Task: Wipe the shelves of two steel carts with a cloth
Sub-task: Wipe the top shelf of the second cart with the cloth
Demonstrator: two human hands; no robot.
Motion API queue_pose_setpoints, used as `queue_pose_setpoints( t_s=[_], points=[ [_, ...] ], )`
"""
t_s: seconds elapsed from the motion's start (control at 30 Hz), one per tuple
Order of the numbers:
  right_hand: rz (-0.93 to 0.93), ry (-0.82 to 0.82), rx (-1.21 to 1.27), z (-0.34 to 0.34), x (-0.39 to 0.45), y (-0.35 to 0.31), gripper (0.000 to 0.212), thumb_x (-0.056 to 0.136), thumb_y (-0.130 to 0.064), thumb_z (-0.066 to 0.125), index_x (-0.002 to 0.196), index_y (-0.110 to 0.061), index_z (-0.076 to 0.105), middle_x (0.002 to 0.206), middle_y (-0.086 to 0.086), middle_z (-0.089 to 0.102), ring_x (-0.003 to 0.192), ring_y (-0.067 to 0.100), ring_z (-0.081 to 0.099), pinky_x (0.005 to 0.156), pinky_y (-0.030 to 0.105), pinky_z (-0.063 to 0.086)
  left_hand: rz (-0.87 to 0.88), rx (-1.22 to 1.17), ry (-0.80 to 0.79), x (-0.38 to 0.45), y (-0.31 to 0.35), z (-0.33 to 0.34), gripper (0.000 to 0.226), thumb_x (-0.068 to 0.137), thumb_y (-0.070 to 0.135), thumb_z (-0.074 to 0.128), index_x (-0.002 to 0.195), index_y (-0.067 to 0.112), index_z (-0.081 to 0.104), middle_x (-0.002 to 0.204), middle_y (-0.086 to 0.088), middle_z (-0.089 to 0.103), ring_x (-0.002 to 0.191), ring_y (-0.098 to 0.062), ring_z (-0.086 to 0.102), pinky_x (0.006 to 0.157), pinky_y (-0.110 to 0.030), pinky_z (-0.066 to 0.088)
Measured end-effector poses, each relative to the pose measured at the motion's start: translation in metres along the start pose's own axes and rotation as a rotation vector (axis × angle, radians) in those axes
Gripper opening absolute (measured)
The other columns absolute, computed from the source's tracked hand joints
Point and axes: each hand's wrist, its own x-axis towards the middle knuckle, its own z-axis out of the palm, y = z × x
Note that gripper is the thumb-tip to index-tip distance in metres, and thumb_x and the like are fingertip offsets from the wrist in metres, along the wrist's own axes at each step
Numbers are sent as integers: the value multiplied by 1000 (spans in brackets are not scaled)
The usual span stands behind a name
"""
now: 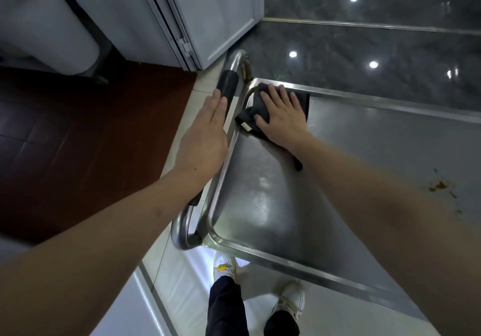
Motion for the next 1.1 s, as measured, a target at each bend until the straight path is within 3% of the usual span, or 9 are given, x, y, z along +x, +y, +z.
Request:
queue_pose_setpoints(
  t_s=[0.13,0.33,0.53,0.67,0.77,0.87,1.0,1.1],
  points=[
    [41,25,-9,-9,-23,47,77,100,-60,34,167,-26,20,176,-2,6,162,22,1,131,45,0,-1,12,-8,1,-1,-2,65,102,7,42,162,13,16,170,3,2,155,-12,8,111,-23,29],
    [168,85,-17,-18,-70,110,77,98,-59,35,165,-24,24,176,0,10,162,21,5,131,46,5,-43,8,-33,0,4,-3,69,101,5,41,162,18,12,170,8,-2,155,-15,12,113,-39,38],
    [293,104,-4,-22,-109,149,80,97,-60,31,166,-20,21,176,3,8,162,24,5,131,47,6,-17,27,-16,1,1,1,68,99,2,40,161,16,14,170,3,3,156,-18,9,122,-45,28],
    [286,75,-34,-14,-138,133,80,101,-63,28,167,-19,17,176,5,6,162,25,5,131,48,6,59,176,60,2,4,0,65,94,0,45,156,8,29,166,-10,19,152,-28,21,123,-48,24],
    [206,34,-41,-3,-166,109,79,102,-64,28,168,-22,14,177,1,2,162,22,0,131,46,2,183,266,117,-1,6,-3,61,86,-3,51,145,13,45,156,-10,39,149,-30,27,120,-49,26],
    [181,5,-32,4,-194,86,79,102,-65,28,168,-23,13,177,-1,0,162,20,-2,131,45,0,253,356,19,-2,5,-5,48,88,4,55,133,19,55,136,-4,58,144,-31,33,111,-48,32],
    [186,-11,-3,8,-226,72,80,101,-65,23,168,-23,11,177,-2,-3,162,19,-5,131,46,-2,255,476,-72,1,7,-15,49,83,8,67,130,17,57,131,-3,63,145,-31,31,108,-46,37],
    [200,-23,1,11,-248,69,79,102,-64,26,169,-25,10,177,-4,-4,162,18,-7,131,45,-4,229,469,-48,-4,22,-20,43,83,8,62,125,16,60,129,-6,64,141,-33,37,110,-48,34]
  ],
)
